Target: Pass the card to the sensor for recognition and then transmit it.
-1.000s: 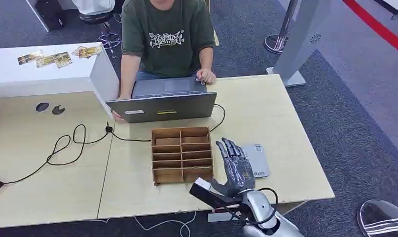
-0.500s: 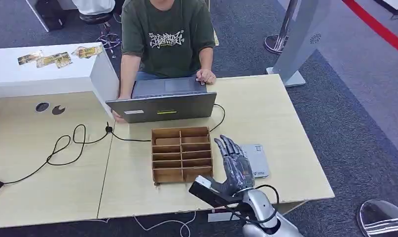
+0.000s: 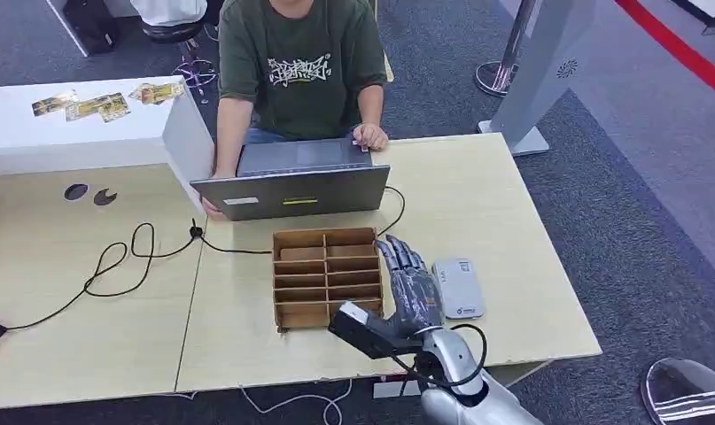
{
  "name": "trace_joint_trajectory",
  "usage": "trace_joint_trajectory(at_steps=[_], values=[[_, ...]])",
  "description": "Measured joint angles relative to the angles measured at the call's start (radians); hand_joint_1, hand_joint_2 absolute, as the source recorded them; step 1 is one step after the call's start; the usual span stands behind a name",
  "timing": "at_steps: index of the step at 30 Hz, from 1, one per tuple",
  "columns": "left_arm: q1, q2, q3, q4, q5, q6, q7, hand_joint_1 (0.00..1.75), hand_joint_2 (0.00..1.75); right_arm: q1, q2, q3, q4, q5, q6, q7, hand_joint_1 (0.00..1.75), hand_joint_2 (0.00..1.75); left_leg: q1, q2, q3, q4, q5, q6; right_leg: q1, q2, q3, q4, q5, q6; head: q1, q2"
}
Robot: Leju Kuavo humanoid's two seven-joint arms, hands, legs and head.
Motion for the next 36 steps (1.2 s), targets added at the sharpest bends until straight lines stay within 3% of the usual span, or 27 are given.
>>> trace_joint_trajectory(at_steps=[11,16,23,36], values=[[0.0,0.0,0.0,0.0,0.01,0.003,0.0,0.0,0.0,0.043,-0.056,-0.003,-0.036,0.063,0.015,0.031,0.0,1.75,0.0,0.0,0.0,0.0,0.0,0.0,0.0,0.0,0.0,0.0,0.0,0.0,0.0,0.0],[0.0,0.0,0.0,0.0,0.01,0.003,0.001,0.0,0.0,0.045,-0.067,-0.003,-0.039,0.062,0.058,0.026,0.0,1.75,0.0,0.0,0.0,0.0,0.0,0.0,0.0,0.0,0.0,0.0,0.0,0.0,0.0,0.0],[0.0,0.0,0.0,0.0,0.008,0.003,0.002,0.0,0.0,0.02,-0.064,0.008,-0.016,0.024,0.074,0.007,0.0,1.75,0.0,0.0,0.0,0.0,0.0,0.0,0.0,0.0,0.0,0.0,0.0,0.0,0.0,0.0],[0.0,0.0,0.0,0.0,0.005,0.003,0.003,0.0,0.0,-0.024,-0.01,0.031,0.066,-0.002,0.053,-0.009,0.0,1.75,0.0,0.0,0.0,0.0,0.0,0.0,0.0,0.0,0.0,0.0,0.0,0.0,0.0,0.0]])
